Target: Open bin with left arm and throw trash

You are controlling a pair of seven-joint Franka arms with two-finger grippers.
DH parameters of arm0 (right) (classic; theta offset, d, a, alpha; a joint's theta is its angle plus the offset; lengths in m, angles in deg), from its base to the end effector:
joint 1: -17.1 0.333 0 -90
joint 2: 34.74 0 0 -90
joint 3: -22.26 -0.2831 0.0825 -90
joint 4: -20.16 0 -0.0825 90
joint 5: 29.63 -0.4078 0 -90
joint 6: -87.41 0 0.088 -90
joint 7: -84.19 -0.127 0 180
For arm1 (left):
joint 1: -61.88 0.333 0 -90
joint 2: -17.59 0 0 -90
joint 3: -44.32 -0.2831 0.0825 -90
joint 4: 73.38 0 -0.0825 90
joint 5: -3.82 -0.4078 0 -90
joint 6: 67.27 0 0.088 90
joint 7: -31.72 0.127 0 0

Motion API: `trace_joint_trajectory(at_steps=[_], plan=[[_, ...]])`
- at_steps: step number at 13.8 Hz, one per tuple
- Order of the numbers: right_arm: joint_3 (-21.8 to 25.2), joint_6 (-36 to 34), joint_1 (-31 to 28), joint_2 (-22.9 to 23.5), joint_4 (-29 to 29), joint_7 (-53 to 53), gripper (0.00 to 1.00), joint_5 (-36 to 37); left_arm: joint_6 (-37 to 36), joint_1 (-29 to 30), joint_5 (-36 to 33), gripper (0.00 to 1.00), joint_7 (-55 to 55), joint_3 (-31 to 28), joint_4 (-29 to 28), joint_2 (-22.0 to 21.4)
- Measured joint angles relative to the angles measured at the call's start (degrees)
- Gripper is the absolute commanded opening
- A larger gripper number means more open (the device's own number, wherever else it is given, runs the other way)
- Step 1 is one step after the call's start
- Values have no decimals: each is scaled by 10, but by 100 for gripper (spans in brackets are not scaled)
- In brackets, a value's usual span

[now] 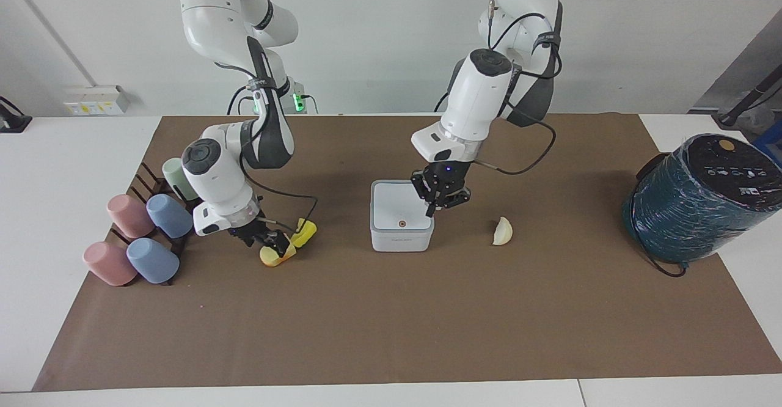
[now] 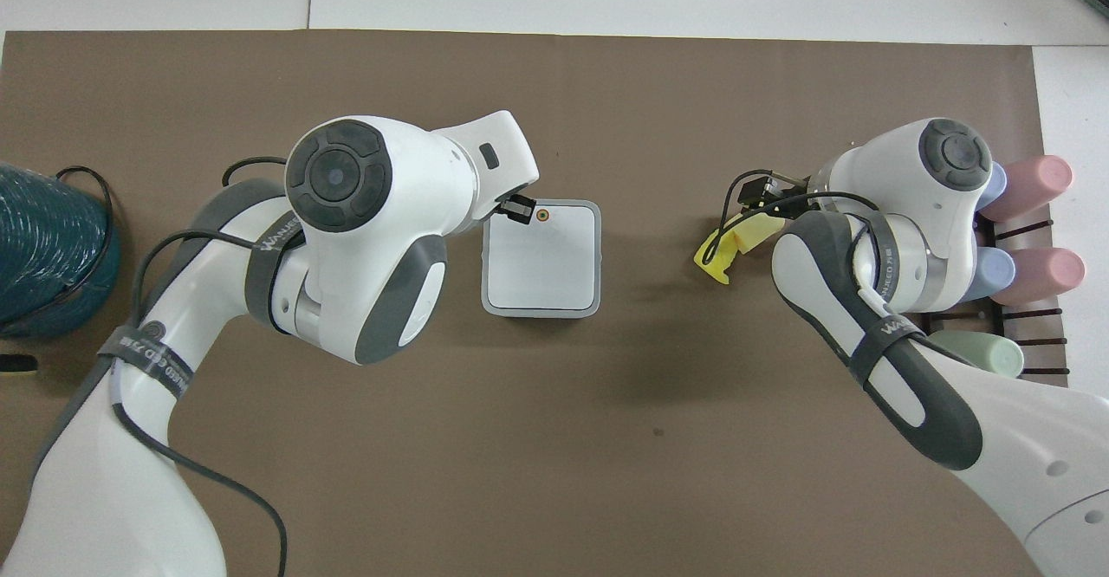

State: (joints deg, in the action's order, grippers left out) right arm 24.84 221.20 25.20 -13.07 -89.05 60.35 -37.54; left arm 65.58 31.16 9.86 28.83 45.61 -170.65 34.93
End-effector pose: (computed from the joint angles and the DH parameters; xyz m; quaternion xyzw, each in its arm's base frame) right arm 0.6347 0.0661 0.2391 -0.9779 0.2029 -0.0141 0.0479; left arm 0.5852 -0.3687 0.3910 0.9618 -0.2185 0.1369 0.0923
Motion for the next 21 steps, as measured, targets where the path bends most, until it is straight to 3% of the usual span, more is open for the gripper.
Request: trace_joint_trajectory(at_steps=[2, 3, 4, 5, 10, 12, 16, 21], plan=[[0, 2, 0, 0, -13, 0, 100, 0, 30, -12, 0, 0, -2, 0, 0, 31], [0, 8, 0, 0, -16, 0, 94, 0, 46, -19, 0, 0, -2, -1, 1, 43], [0, 23, 0, 0, -20, 0, 44, 0, 56, -26, 0, 0, -6, -2, 3, 46], [0, 36, 1, 1, -23, 0, 0, 0, 57, -31, -1, 0, -13, -2, 3, 46], [0, 37, 19, 4, -14, -40, 0, -1, 44, -39, -1, 0, -19, -4, 7, 45], [0, 15, 19, 4, -1, -44, 0, -1, -9, -42, 0, 0, -22, -4, 16, 35], [3, -50, 19, -5, 37, -45, 0, -1, -156, -40, 0, 0, -30, -14, 17, -36], [2, -128, 20, -97, 55, -45, 0, -1, -277, -10, -2, 0, -30, -23, 15, -96]])
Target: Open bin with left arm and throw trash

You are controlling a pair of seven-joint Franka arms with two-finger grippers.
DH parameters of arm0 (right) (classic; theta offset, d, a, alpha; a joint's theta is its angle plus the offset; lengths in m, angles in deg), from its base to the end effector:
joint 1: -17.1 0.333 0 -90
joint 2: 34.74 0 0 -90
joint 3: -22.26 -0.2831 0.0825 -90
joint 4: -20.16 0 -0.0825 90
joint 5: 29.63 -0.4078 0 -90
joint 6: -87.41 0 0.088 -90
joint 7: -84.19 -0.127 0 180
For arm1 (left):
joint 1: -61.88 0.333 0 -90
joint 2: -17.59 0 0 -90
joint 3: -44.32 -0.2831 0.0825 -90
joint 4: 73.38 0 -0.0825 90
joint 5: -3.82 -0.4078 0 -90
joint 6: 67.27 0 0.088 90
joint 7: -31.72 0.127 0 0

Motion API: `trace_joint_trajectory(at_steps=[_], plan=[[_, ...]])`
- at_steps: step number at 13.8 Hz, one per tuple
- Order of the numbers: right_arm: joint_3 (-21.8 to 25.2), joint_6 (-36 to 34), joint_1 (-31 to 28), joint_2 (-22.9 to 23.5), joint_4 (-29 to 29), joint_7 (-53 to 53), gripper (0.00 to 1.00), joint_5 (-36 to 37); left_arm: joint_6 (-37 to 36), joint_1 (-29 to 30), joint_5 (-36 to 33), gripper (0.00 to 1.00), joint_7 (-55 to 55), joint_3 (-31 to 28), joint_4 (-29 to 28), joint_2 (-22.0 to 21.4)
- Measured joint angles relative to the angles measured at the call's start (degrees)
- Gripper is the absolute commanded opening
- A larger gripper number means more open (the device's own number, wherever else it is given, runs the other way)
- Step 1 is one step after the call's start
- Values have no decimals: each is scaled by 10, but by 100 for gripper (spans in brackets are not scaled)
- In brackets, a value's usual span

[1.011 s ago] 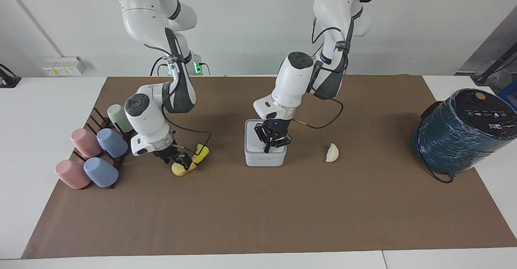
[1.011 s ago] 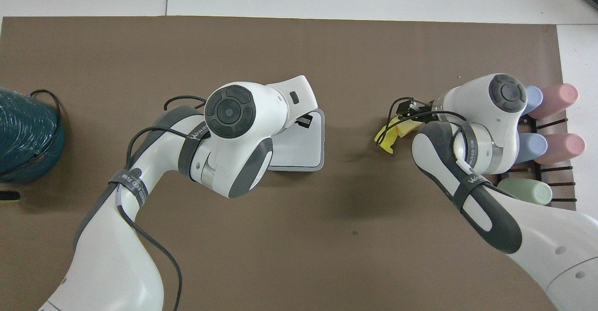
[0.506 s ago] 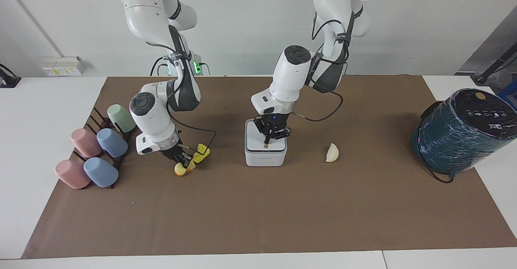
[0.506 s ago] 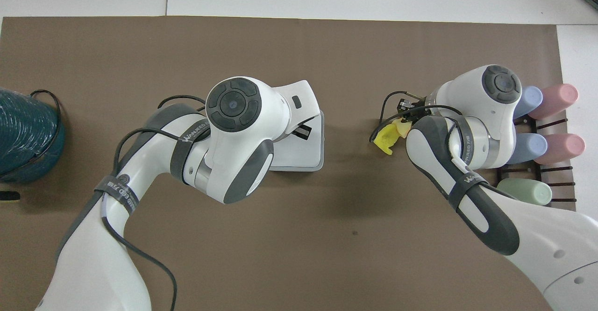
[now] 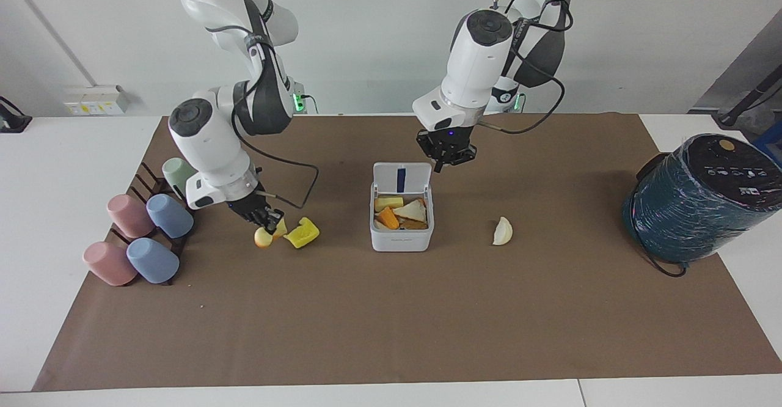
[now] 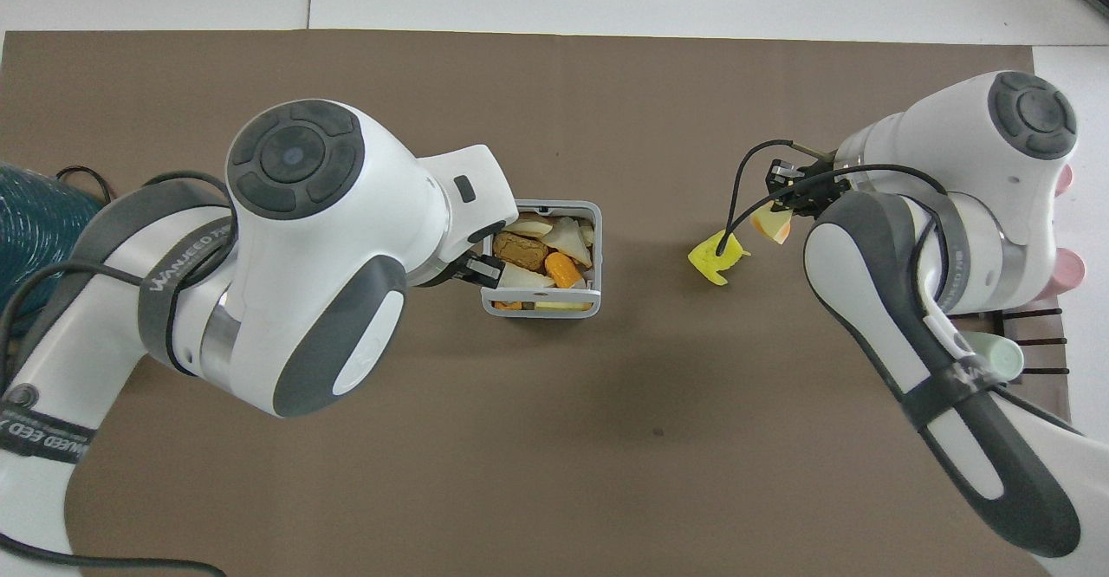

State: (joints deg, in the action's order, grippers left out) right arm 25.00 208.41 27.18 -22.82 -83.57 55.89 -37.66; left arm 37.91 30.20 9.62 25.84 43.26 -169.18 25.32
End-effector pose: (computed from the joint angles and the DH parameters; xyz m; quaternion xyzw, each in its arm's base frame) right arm 0.6357 0.0919 0.3732 -0.9742 0.2132 -0.0272 0.0683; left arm 0.5345 -0.3286 0.4633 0.9782 -0.2018 -0.0013 0.0499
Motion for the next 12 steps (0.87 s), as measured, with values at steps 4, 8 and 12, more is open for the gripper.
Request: trace_joint_trajectory(at_steps=[4, 8, 12], plan=[[-43, -4, 8, -48, 7, -30, 0, -35, -7, 50, -36, 100, 0, -3, -12, -4], [-80, 69, 55, -34, 19, -146, 0, -103, 90, 101, -39, 100, 3, -4, -71, -4], [-83, 127, 123, 19, 18, -232, 0, -161, 199, 105, -39, 100, 2, -4, -152, -1]])
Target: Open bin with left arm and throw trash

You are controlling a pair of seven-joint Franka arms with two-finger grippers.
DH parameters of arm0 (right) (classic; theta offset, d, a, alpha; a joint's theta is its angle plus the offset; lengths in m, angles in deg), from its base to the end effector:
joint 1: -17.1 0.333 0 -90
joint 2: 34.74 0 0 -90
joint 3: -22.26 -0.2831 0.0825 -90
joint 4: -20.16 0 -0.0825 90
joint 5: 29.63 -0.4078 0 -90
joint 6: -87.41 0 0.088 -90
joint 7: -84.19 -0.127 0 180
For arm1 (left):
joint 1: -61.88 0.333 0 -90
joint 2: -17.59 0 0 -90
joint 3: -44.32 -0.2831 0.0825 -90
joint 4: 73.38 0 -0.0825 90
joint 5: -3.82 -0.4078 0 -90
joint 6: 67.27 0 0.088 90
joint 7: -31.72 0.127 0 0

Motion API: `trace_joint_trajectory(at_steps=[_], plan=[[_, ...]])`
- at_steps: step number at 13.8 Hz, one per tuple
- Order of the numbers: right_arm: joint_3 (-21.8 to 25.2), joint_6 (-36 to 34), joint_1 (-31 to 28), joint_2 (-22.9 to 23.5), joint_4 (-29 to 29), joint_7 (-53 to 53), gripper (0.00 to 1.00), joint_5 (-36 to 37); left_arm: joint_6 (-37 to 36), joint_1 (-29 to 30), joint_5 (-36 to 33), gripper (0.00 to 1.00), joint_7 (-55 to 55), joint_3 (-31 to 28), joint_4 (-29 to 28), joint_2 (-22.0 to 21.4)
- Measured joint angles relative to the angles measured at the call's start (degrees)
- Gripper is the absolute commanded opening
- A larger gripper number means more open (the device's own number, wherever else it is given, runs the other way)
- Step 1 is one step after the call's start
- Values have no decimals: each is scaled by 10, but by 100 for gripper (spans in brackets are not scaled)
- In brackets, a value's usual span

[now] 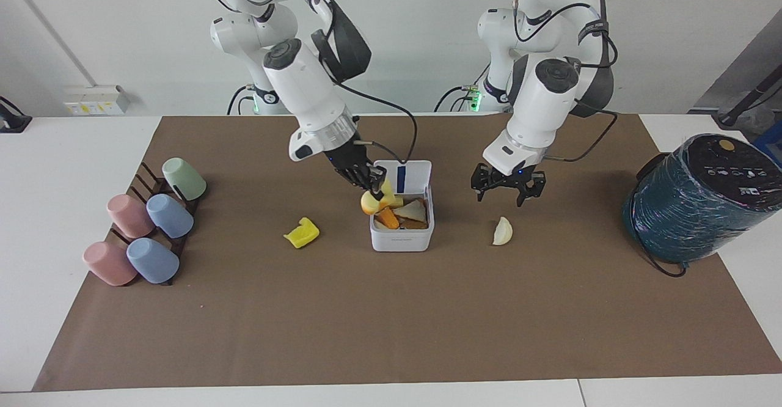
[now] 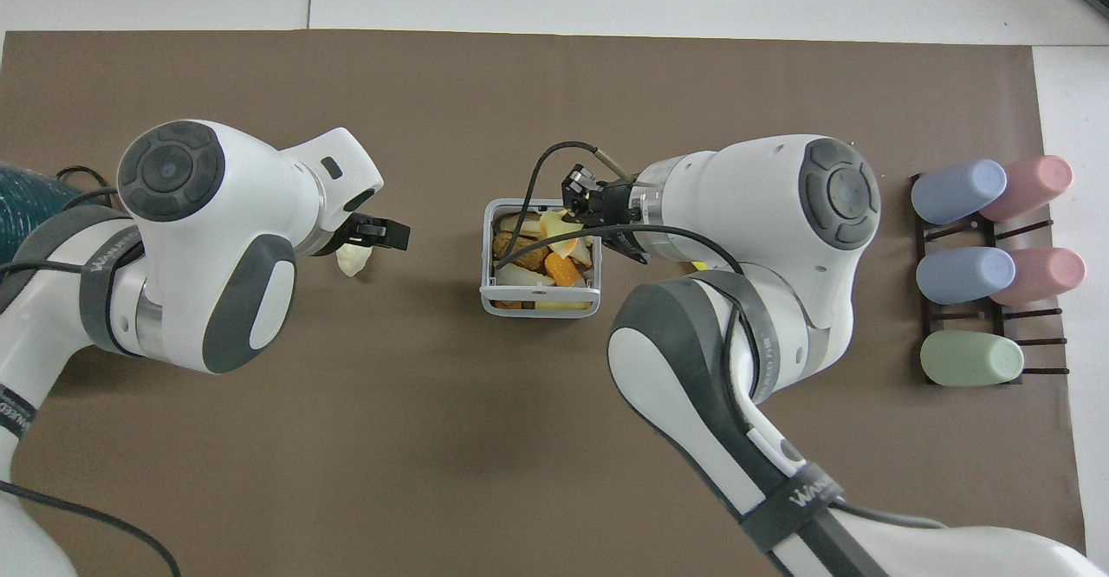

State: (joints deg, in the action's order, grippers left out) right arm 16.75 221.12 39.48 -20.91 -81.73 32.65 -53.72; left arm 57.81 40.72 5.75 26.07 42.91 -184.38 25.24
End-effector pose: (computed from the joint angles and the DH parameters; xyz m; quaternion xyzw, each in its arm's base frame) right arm 0.5923 0.3240 0.3953 -0.9183 0.3167 -0.0006 0.2377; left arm 0.5815 -0.2109 0.3632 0.9918 -0.1139 0.0519 0.0247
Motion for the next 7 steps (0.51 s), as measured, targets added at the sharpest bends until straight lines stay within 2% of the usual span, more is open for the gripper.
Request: trace_joint_trajectory(at_steps=[1, 2, 3, 4, 5, 7], plan=[[0, 1, 6, 11, 0, 0, 0, -14, 14, 3, 0, 100, 0, 0, -9, 5], [0, 1, 8, 19, 0, 0, 5, -20, 27, 8, 0, 100, 0, 0, -14, 13], [0, 1, 9, 24, 0, 0, 38, -21, 46, 14, 0, 100, 0, 0, -18, 27], [1, 1, 9, 27, 0, 0, 92, -22, 62, 20, 0, 100, 0, 0, -22, 43], [1, 1, 8, 28, 0, 0, 100, -22, 69, 25, 0, 100, 1, 0, -24, 58], [1, 1, 9, 28, 0, 0, 100, -22, 114, 29, 0, 100, 1, 0, -55, 82]])
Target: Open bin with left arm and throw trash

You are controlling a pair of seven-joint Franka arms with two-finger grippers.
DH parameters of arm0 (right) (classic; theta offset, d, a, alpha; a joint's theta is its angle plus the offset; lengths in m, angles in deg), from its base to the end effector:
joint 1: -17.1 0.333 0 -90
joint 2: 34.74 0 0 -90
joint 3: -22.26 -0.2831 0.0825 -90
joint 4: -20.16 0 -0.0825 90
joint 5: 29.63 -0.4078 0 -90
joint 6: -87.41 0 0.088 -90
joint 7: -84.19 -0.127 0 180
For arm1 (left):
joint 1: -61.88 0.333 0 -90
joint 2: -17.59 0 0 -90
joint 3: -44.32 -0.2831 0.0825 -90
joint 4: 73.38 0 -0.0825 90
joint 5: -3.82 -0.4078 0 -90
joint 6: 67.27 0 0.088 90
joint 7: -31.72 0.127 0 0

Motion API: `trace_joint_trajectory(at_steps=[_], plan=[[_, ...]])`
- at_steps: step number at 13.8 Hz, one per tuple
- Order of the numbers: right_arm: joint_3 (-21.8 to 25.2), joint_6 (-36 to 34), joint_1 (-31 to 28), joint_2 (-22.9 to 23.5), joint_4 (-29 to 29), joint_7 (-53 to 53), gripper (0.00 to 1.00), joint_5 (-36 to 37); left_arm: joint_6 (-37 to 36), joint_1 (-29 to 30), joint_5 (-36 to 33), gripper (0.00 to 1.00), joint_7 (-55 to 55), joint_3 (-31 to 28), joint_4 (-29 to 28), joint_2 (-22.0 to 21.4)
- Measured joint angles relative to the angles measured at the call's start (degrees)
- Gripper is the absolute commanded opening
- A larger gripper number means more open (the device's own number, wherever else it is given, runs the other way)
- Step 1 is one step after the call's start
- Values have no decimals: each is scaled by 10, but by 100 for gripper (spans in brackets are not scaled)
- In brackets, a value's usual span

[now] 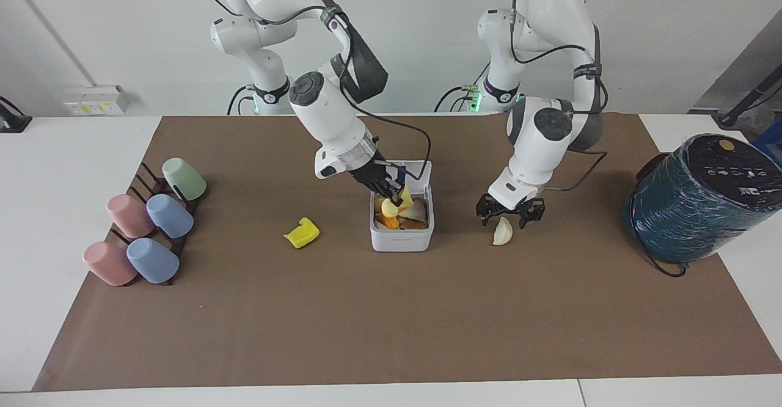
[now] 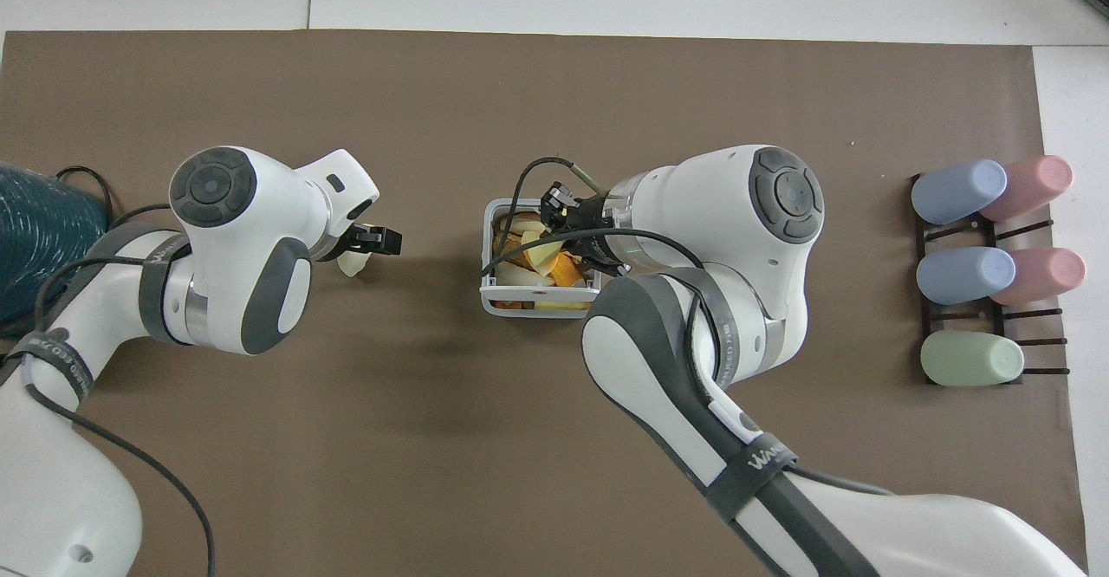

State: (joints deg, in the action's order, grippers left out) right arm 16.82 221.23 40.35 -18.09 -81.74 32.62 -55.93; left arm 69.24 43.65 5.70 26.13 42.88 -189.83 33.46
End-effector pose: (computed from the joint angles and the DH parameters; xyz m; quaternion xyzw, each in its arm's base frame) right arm 0.5896 0.3342 0.3628 -0.9157 0.3260 0.0284 0.2331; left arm 0.5846 -0.1772 0.2490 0.9955 -0.0867 0.0343 0.0153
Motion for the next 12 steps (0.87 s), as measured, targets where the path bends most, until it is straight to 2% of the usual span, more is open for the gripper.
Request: trace_joint_trajectory(at_steps=[1, 3, 4, 5, 10, 12], plan=[[0, 0, 0, 0, 0, 0, 100, 0, 38, 0, 0, 95, 0, 0, -25, 7], [0, 0, 3, 0, 0, 0, 100, 0, 83, 1, 0, 34, 0, 0, -56, 11], [0, 0, 4, 0, 0, 0, 100, 0, 83, 1, 0, 7, 0, 0, -57, 9], [0, 0, 4, 0, 0, 0, 100, 0, 83, 2, 0, 0, 0, 0, -57, 6], [0, 1, 12, -1, 7, 0, 100, 4, 68, 14, 0, 0, 0, 0, -42, -3], [5, 1, 8, -4, 13, 15, 100, 62, 27, 25, 0, 0, 3, 1, -5, -6]])
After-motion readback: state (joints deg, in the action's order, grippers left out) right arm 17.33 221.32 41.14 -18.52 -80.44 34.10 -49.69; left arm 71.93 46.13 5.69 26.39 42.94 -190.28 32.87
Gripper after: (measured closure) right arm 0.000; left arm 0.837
